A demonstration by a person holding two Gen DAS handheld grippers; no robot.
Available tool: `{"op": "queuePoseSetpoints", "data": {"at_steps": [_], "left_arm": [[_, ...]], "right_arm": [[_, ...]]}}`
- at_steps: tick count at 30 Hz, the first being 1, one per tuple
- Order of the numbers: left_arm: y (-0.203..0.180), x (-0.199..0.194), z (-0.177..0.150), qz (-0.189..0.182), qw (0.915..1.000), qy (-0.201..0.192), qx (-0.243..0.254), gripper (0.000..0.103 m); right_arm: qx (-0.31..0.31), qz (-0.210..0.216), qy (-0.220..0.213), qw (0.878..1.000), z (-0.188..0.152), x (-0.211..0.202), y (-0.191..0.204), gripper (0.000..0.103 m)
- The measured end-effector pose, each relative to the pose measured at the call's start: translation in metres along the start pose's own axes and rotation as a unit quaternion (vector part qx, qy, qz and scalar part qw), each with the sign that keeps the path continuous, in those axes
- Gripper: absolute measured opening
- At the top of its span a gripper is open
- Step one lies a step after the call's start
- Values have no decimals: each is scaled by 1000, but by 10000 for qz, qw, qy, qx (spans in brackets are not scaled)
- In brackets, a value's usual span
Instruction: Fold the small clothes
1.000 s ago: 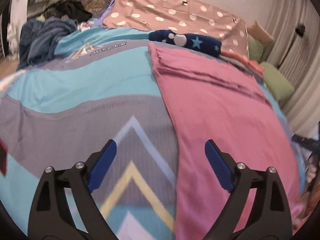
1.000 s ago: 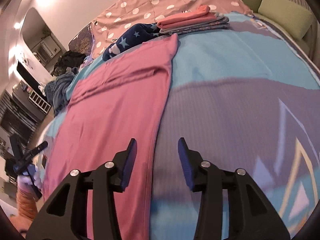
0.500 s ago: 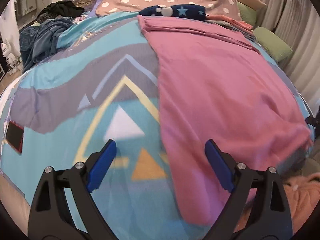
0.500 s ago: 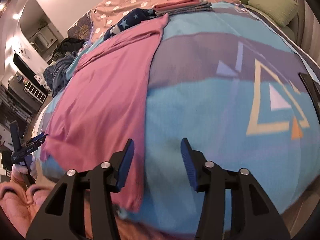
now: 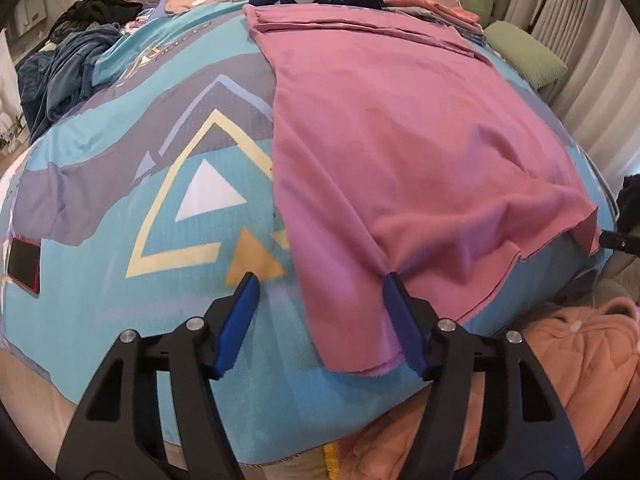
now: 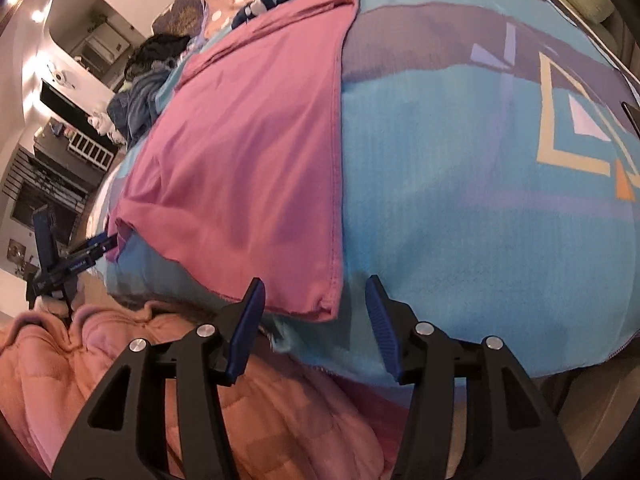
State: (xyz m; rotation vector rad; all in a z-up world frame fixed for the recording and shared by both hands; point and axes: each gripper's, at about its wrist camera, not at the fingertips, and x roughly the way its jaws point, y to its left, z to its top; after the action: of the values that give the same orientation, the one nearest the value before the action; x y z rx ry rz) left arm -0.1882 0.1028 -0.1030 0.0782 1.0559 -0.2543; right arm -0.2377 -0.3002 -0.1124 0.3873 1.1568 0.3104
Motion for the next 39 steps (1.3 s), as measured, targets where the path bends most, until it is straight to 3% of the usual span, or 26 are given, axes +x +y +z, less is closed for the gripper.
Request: {"op": "queuePoseSetpoints", "data": {"at_steps": [2, 3, 4, 5, 6, 14, 21, 29, 39], "left_arm": [[1, 3, 3, -8, 10000, -46, -27, 66], [1, 2, 4, -16, 10000, -71, -48, 52], [1, 0, 5, -73, 9999, -134, -52, 40], [1, -3, 6, -206, 9996, -154, -66, 11], [4, -7, 7, -363, 9991, -142, -154, 7], [2, -57, 33, 444, 9953, -850, 165, 7], [-7, -75, 58, 919, 9866, -1208, 600, 7], [-16, -78, 122, 1402, 9741, -1555, 850, 7], [-15, -70, 199, 1624, 9637, -1985, 743, 7]], "right_arm": [[141, 124, -41, 9998, 4, 3, 0, 54], [204, 297, -89, 9993, 6, 3, 0, 50], [258, 524, -90, 9983, 7, 4, 0, 24], [383, 800, -59, 9960, 8, 4, -1, 8], [476, 909, -111, 9947, 10, 3, -2, 8], [393, 1295, -882, 9869, 37, -39, 7, 6], [47, 1305, -1323, 9826, 65, -57, 21, 6], [-339, 1303, -1792, 9745, 113, -72, 35, 6], [-489, 742, -2332, 9683, 192, -73, 42, 5]]}}
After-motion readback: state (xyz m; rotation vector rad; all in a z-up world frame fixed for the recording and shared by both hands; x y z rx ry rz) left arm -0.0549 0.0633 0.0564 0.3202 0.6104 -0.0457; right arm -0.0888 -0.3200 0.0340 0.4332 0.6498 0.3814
